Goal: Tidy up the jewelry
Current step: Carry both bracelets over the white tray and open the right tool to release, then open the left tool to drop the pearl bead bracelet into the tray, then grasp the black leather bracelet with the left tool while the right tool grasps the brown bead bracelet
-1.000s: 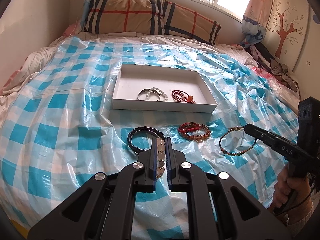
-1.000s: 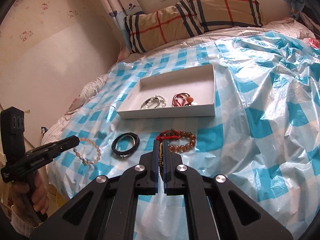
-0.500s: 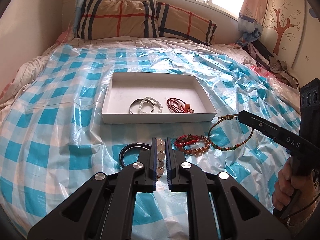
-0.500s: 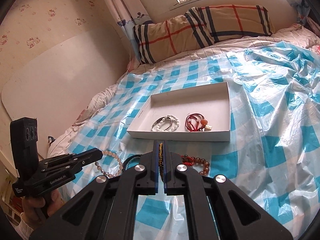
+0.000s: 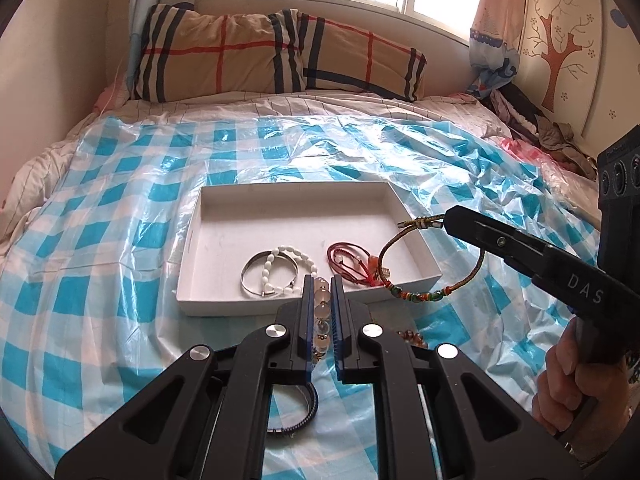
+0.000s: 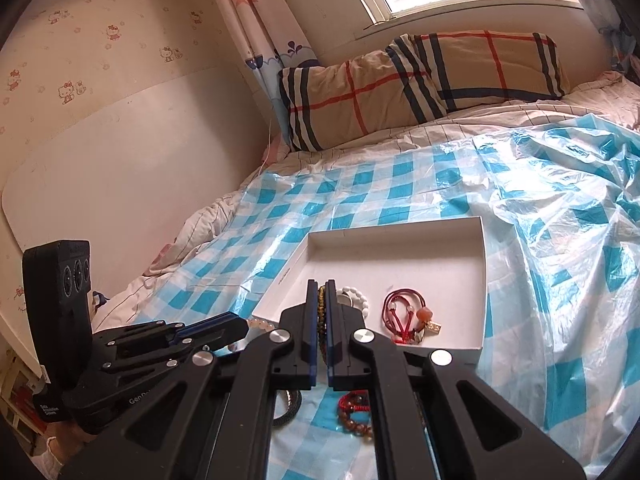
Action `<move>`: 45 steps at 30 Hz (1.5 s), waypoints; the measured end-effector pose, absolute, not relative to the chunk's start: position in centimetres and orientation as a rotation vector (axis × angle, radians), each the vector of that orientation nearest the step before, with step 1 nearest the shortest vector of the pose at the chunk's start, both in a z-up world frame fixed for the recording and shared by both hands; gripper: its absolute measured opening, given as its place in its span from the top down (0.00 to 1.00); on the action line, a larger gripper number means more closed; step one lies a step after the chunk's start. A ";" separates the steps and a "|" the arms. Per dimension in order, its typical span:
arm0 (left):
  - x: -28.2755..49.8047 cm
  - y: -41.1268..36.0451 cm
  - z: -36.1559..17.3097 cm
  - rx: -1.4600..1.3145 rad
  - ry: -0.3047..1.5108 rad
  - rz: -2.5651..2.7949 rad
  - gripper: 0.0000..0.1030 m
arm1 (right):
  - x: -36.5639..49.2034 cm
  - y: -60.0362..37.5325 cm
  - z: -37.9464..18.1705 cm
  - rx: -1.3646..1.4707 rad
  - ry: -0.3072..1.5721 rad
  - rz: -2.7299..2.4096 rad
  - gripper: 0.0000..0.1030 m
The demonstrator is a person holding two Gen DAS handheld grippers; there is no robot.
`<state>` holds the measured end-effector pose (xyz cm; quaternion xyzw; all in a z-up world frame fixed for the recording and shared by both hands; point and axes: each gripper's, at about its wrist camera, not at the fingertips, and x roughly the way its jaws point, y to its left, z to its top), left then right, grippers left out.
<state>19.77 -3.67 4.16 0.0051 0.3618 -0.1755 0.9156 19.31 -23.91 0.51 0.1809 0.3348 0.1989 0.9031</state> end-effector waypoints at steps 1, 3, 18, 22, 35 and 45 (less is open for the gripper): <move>20.5 -3.8 4.2 0.008 0.742 -0.363 0.93 | 19.8 -24.0 0.4 0.373 0.688 0.409 0.96; 21.8 -4.2 4.4 0.009 0.733 -0.366 0.93 | 20.8 -24.1 0.1 0.372 0.680 0.402 0.96; 26.6 -2.5 0.3 0.004 0.841 -0.306 0.77 | 21.3 -26.0 -5.5 0.321 0.834 0.301 0.57; 23.7 0.6 -1.3 -0.009 0.897 -0.299 0.66 | 19.5 -25.6 -7.9 0.286 0.946 0.316 0.57; 19.9 1.5 -6.9 0.081 1.045 -0.318 0.54 | 19.3 -22.8 -11.9 0.178 1.120 0.319 0.57; 19.5 0.3 -7.3 0.120 1.051 -0.322 0.61 | 18.8 -23.4 -11.5 0.192 1.122 0.315 0.57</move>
